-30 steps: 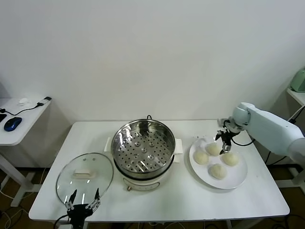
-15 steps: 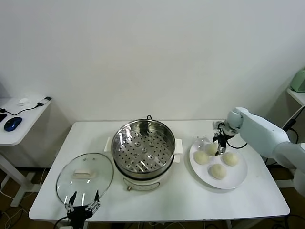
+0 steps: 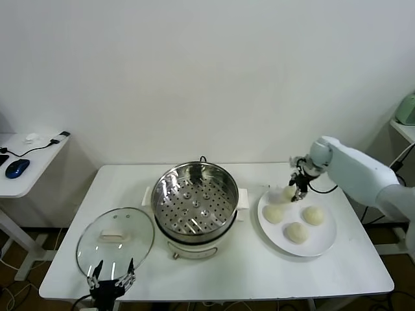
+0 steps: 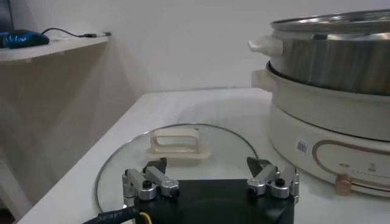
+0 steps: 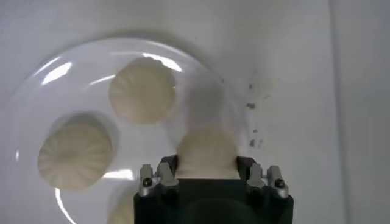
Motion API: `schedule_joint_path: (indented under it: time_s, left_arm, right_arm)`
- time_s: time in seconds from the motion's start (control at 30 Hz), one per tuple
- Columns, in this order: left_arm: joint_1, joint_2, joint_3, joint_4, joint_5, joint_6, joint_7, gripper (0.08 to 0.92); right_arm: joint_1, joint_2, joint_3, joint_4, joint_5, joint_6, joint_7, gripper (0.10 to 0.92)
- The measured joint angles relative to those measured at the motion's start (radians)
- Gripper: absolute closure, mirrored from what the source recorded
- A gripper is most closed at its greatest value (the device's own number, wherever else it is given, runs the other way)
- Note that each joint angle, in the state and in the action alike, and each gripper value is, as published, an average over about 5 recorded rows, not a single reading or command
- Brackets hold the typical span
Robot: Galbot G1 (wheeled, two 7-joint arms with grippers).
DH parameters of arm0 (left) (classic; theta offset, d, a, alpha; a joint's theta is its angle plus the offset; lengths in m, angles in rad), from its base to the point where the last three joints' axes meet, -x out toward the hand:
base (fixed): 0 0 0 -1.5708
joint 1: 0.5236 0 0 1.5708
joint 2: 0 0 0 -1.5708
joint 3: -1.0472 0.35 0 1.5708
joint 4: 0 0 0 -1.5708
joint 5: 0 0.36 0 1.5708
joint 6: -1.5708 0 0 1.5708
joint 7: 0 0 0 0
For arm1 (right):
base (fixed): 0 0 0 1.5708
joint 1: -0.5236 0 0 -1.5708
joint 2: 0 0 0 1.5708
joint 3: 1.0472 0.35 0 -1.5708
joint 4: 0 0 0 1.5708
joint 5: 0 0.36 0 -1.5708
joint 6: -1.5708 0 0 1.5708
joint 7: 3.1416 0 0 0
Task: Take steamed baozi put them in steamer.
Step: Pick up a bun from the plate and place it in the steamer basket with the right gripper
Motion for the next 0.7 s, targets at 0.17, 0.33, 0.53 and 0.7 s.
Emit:
schedule_joint_path:
  time_s: [0.17,0.33,0.53,0.7]
  left_arm:
    - [0.002,0.0,0.014,-0.005,0.01,-0.001,0.0,0.177]
    - [0.01,-0.001,0.031,-0.005,0.02,-0.005,-0.003,0.177]
    - [0.021,-0.002,0.052,-0.009,0.036,-0.013,-0.007,0.177]
    - [0.031,-0.002,0.07,-0.007,0.054,-0.024,-0.014,0.177]
  right_arm:
    - [0.202,0.047,-0.115,0.143,0.116,0.068,-0.013,0.372]
    - [0.338,0.124,-0.19,0.313,0.187,0.142,-0.014,0.375]
    - [0.387,0.218,-0.233,0.434,0.123,0.275,0.001,0.374]
    - [0.349,0.276,-0.231,0.438,-0.048,0.394,0.035,0.377]
